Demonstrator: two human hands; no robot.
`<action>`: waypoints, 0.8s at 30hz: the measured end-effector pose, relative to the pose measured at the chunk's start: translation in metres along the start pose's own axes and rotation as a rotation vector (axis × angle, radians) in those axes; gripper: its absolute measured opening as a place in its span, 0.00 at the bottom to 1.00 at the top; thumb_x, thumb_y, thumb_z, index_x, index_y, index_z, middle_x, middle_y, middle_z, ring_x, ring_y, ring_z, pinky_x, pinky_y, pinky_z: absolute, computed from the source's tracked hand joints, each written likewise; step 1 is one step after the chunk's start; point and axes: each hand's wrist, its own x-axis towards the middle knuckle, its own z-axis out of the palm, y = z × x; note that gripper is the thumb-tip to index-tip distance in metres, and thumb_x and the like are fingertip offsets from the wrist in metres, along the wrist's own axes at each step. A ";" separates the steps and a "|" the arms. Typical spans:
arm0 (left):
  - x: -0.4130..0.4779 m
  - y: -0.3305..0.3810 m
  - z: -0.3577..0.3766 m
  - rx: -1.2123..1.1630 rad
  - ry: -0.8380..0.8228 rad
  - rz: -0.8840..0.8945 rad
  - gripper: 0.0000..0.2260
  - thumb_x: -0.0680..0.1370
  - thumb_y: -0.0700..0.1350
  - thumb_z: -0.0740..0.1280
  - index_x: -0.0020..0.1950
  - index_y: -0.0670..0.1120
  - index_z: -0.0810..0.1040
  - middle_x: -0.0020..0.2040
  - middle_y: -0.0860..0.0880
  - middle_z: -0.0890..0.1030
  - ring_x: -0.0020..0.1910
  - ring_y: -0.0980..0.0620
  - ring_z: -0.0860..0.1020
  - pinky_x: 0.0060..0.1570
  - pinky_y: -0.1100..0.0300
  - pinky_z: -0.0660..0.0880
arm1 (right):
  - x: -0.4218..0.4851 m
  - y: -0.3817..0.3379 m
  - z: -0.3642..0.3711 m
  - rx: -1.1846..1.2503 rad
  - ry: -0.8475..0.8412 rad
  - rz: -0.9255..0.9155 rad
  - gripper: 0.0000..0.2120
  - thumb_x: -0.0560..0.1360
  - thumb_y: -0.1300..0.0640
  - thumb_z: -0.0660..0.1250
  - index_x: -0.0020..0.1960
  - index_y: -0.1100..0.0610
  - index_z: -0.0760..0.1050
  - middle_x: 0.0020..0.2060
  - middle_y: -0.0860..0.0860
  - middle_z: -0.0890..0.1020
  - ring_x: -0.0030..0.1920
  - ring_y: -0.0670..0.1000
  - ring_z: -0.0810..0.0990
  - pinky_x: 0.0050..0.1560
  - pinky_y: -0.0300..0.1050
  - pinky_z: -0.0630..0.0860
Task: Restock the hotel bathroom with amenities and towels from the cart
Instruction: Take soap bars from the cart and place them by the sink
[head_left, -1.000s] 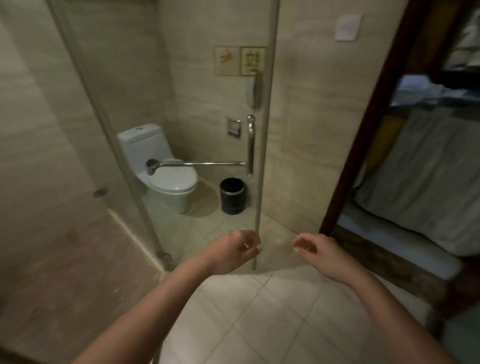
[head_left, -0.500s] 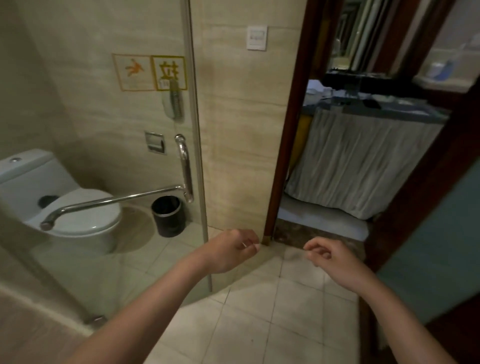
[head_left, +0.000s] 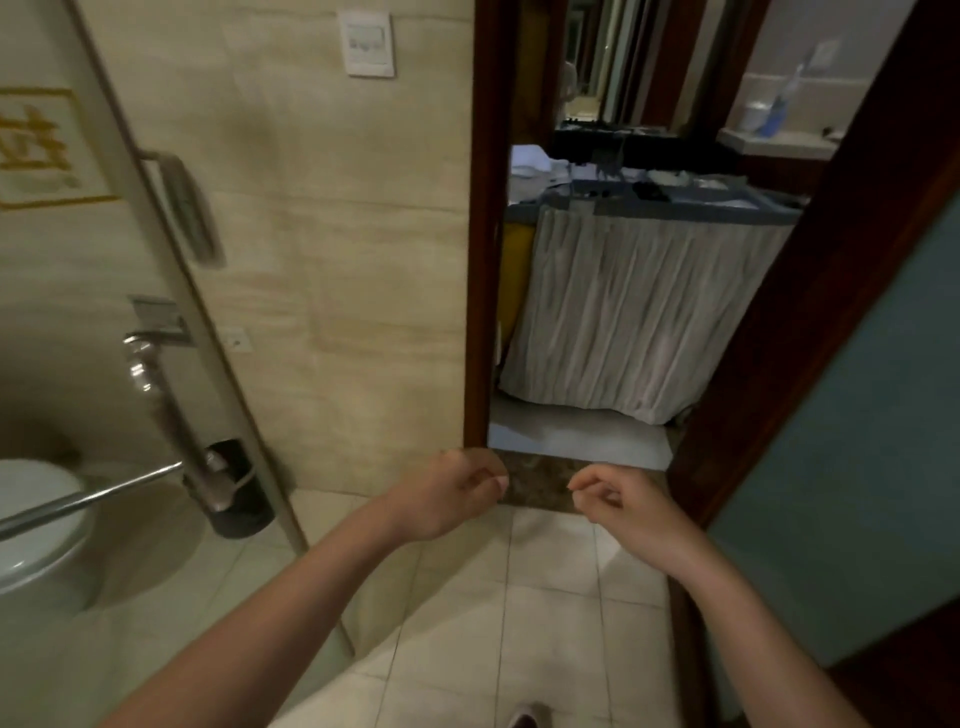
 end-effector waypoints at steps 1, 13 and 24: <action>0.022 0.002 -0.004 -0.003 -0.002 0.002 0.11 0.80 0.48 0.60 0.57 0.45 0.77 0.50 0.49 0.81 0.48 0.51 0.79 0.50 0.56 0.76 | 0.018 0.005 -0.013 0.005 0.011 0.006 0.04 0.76 0.55 0.64 0.47 0.46 0.76 0.44 0.45 0.81 0.47 0.44 0.79 0.52 0.43 0.77; 0.272 0.032 -0.042 -0.047 0.021 0.068 0.11 0.80 0.49 0.59 0.61 0.50 0.75 0.51 0.54 0.78 0.50 0.60 0.76 0.45 0.75 0.70 | 0.206 0.057 -0.164 0.006 0.101 0.000 0.06 0.77 0.54 0.64 0.44 0.44 0.74 0.42 0.44 0.79 0.44 0.44 0.78 0.46 0.41 0.74; 0.476 0.016 -0.075 -0.131 -0.107 0.124 0.11 0.81 0.48 0.57 0.61 0.50 0.73 0.55 0.52 0.78 0.55 0.55 0.76 0.55 0.62 0.72 | 0.360 0.098 -0.261 -0.055 0.118 0.021 0.07 0.78 0.54 0.63 0.50 0.53 0.78 0.46 0.45 0.81 0.50 0.44 0.78 0.51 0.40 0.74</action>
